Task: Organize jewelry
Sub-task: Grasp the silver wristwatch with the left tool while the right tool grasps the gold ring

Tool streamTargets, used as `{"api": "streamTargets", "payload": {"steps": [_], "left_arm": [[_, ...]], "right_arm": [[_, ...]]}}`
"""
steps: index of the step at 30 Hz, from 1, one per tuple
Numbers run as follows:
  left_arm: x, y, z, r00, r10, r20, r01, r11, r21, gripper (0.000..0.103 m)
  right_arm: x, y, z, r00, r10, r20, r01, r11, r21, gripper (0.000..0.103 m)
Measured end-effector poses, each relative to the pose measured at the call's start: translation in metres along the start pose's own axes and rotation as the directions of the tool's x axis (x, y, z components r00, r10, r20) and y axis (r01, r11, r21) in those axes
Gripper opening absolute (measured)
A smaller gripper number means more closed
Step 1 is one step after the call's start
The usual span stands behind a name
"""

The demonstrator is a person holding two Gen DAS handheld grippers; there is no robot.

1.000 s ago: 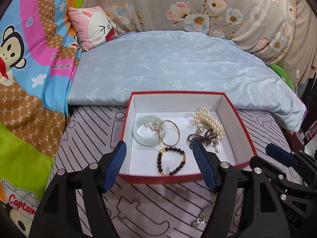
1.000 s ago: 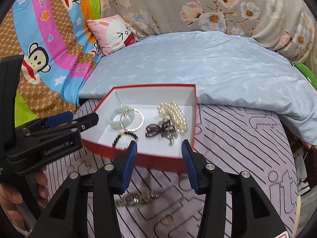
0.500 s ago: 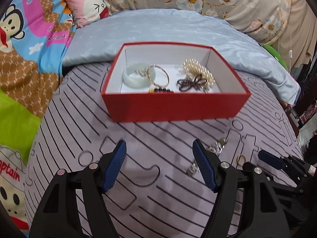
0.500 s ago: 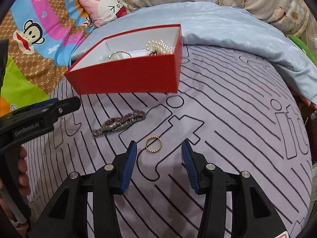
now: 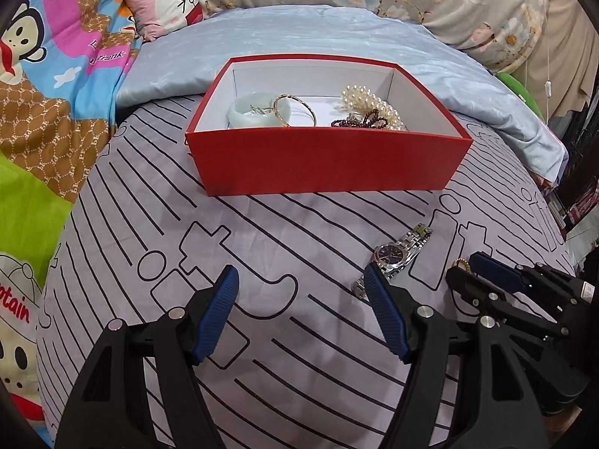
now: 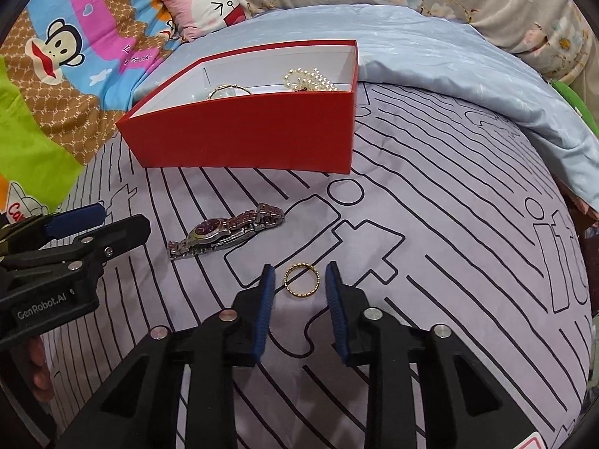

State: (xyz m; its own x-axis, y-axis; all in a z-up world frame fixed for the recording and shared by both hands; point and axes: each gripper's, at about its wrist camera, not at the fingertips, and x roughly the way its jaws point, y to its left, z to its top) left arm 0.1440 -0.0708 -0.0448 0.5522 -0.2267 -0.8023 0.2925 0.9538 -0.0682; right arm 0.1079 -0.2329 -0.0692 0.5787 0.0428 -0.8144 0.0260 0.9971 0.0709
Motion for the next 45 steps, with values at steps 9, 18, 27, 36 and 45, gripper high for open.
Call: {"api": "streamTargets", "payload": {"steps": [9, 18, 27, 36, 45], "left_arm": [[0.003, -0.013, -0.003, 0.999, -0.036, -0.01, 0.036, 0.999, 0.031, 0.067], [0.022, -0.039, -0.001, 0.994, -0.111, -0.023, 0.112, 0.988, 0.105, 0.067], [0.035, -0.048, 0.001, 0.993, -0.119, -0.006, 0.119, 0.984, 0.136, 0.055], [0.032, -0.05, -0.001, 0.988, -0.155, -0.003, 0.154, 0.977, 0.146, 0.025], [0.025, -0.041, -0.003, 0.982, -0.188, -0.012, 0.188, 0.978, 0.091, 0.024]], "right_arm": [[-0.006, -0.009, -0.004, 1.0, 0.0, 0.002, 0.0, 1.0, 0.019, 0.018], [-0.022, -0.031, -0.008, 1.0, 0.018, 0.017, -0.02, 0.995, 0.095, 0.018], [-0.025, -0.04, -0.009, 0.999, 0.032, 0.024, -0.034, 0.991, 0.127, 0.018], [-0.025, -0.037, -0.009, 0.999, 0.044, 0.027, -0.047, 0.991, 0.124, 0.018], [-0.029, -0.032, -0.008, 0.998, 0.062, 0.032, -0.066, 0.991, 0.115, 0.018]]}}
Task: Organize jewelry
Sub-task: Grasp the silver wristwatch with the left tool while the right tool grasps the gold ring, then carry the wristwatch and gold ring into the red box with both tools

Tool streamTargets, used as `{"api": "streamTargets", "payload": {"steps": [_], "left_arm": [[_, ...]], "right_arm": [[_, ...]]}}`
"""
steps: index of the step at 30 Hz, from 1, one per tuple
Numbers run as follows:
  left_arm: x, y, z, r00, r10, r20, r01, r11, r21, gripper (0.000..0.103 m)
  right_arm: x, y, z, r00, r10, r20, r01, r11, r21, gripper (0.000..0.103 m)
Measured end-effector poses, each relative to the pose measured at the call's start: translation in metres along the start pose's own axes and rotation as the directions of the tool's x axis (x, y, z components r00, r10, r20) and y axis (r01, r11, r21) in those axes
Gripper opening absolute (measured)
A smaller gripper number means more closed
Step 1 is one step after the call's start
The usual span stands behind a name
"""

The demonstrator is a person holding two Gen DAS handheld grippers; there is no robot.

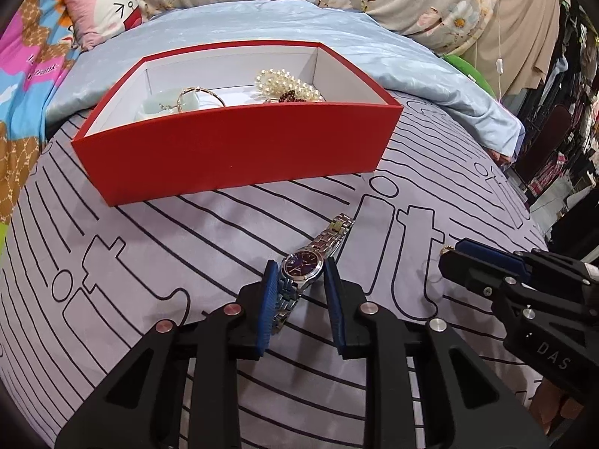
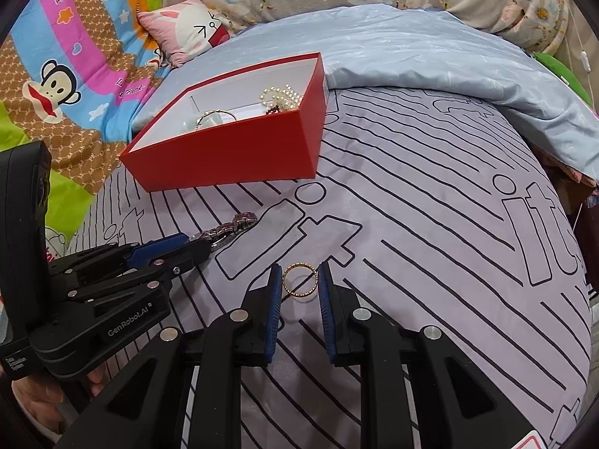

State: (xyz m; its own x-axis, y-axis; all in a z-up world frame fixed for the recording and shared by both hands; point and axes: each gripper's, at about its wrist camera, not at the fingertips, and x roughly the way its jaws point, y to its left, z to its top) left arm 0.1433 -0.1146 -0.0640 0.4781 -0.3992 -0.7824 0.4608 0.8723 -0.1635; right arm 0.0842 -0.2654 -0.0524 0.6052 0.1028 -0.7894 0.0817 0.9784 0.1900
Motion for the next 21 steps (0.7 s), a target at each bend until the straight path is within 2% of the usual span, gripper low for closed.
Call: {"api": "streamTargets", "payload": {"steps": [11, 21], "left_arm": [[-0.037, 0.018, 0.007, 0.999, 0.02, 0.05, -0.017, 0.998, -0.059, 0.024], [-0.074, 0.031, 0.024, 0.993, 0.05, 0.105, -0.041, 0.996, -0.08, 0.024]], "right_arm": [[-0.003, 0.026, 0.005, 0.999, 0.04, 0.007, -0.039, 0.998, -0.051, 0.018], [-0.018, 0.047, 0.024, 0.996, 0.066, 0.052, -0.06, 0.993, -0.097, 0.018]]}}
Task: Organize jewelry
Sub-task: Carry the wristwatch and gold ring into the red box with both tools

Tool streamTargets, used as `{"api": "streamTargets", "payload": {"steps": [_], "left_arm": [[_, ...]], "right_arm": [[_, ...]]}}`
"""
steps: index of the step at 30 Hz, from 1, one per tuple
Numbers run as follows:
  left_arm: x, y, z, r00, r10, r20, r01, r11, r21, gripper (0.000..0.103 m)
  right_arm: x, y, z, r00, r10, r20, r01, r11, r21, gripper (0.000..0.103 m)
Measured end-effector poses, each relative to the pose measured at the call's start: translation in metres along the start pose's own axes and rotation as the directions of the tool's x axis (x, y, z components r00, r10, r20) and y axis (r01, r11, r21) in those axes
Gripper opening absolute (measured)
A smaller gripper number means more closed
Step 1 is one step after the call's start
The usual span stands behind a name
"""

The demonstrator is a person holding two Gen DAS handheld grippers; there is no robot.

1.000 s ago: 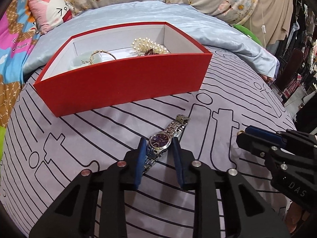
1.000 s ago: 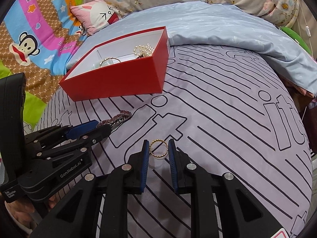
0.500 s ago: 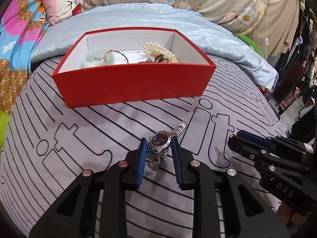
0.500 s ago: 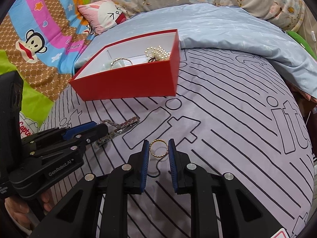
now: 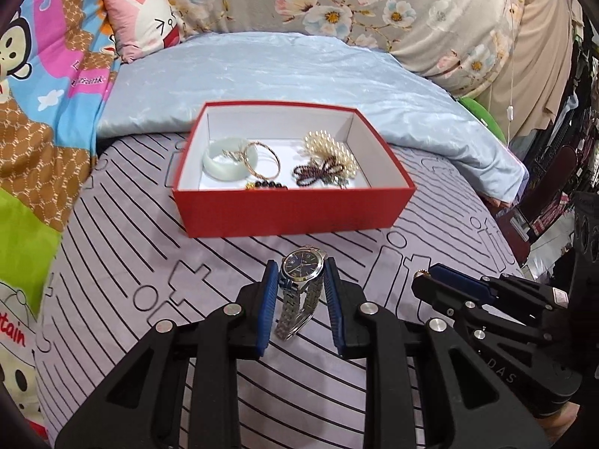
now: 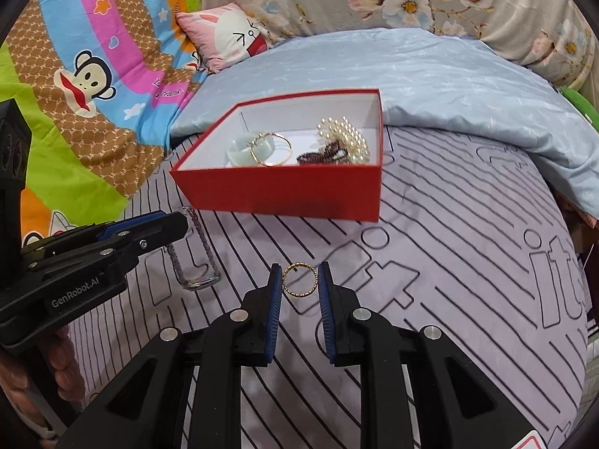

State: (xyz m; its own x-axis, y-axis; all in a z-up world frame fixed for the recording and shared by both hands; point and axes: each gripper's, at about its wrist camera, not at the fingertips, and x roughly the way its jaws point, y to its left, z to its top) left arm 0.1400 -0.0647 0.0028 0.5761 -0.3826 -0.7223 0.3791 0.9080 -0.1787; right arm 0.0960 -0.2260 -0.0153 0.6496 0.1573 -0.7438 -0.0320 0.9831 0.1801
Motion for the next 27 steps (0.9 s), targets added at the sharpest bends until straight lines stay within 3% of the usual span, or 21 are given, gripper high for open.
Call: {"api": "streamTargets", "payload": {"steps": [13, 27], "left_arm": [[-0.028, 0.002, 0.049, 0.994, 0.04, 0.106, -0.042, 0.999, 0.016, 0.024], [0.001, 0.009, 0.109, 0.988, 0.069, 0.139, -0.073, 0.997, 0.023, 0.024]], "right_arm": [[-0.018, 0.017, 0.052, 0.995, 0.021, 0.097, -0.016, 0.998, -0.053, 0.018], [-0.01, 0.014, 0.117, 0.988, 0.011, 0.151, -0.002, 0.998, -0.065, 0.018]]}}
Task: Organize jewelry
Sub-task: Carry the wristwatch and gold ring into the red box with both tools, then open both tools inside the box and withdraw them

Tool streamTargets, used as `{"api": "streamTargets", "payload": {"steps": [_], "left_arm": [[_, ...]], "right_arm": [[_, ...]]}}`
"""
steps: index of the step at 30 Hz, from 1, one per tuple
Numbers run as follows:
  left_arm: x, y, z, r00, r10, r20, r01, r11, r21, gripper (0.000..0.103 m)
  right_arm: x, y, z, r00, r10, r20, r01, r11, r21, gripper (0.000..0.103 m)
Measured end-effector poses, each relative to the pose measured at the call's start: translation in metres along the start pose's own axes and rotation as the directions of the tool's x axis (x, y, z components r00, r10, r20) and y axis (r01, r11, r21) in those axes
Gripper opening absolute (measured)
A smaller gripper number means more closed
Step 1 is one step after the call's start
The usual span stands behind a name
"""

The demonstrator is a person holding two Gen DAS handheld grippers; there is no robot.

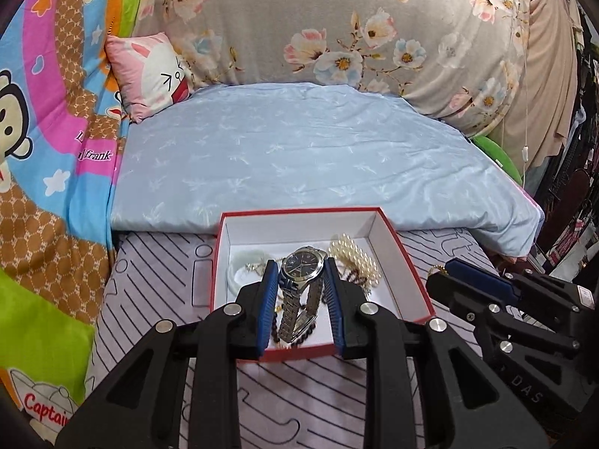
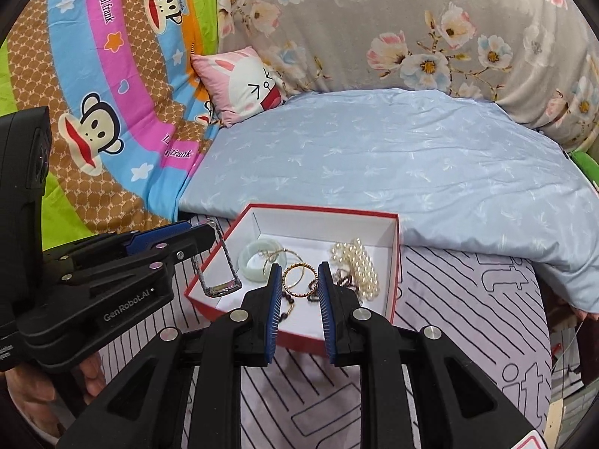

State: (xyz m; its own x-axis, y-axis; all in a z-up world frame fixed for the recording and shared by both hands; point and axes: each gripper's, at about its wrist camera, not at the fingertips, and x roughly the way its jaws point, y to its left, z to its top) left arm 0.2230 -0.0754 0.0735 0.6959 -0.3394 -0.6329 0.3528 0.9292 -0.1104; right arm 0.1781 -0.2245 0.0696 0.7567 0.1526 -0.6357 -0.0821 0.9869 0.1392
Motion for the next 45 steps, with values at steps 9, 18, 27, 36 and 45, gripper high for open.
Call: {"api": "streamTargets", "payload": {"steps": [9, 18, 27, 36, 45], "left_arm": [[0.033, 0.009, 0.025, 1.0, 0.024, 0.003, -0.024, 1.0, -0.008, 0.024], [0.065, 0.016, 0.029, 0.999, 0.037, -0.025, -0.038, 0.999, -0.018, 0.024], [0.09, 0.021, 0.024, 0.998, 0.043, -0.056, -0.044, 0.999, -0.022, 0.024], [0.106, 0.024, 0.018, 0.995, 0.046, -0.085, -0.048, 0.998, -0.027, 0.025], [0.111, 0.026, 0.014, 0.994, 0.063, -0.086, -0.065, 0.997, -0.03, 0.037]], "right_arm": [[0.03, -0.007, 0.021, 1.0, -0.016, -0.008, 0.016, 1.0, 0.002, 0.018], [0.068, -0.019, 0.024, 0.998, -0.021, -0.051, 0.022, 1.0, 0.023, 0.018], [0.1, -0.026, 0.016, 0.994, -0.029, -0.102, 0.032, 0.999, 0.03, 0.018], [0.122, -0.028, 0.004, 0.989, -0.028, -0.143, 0.033, 0.999, 0.035, 0.018], [0.127, -0.031, 0.0, 0.988, -0.038, -0.149, 0.044, 0.998, 0.042, 0.027]]}}
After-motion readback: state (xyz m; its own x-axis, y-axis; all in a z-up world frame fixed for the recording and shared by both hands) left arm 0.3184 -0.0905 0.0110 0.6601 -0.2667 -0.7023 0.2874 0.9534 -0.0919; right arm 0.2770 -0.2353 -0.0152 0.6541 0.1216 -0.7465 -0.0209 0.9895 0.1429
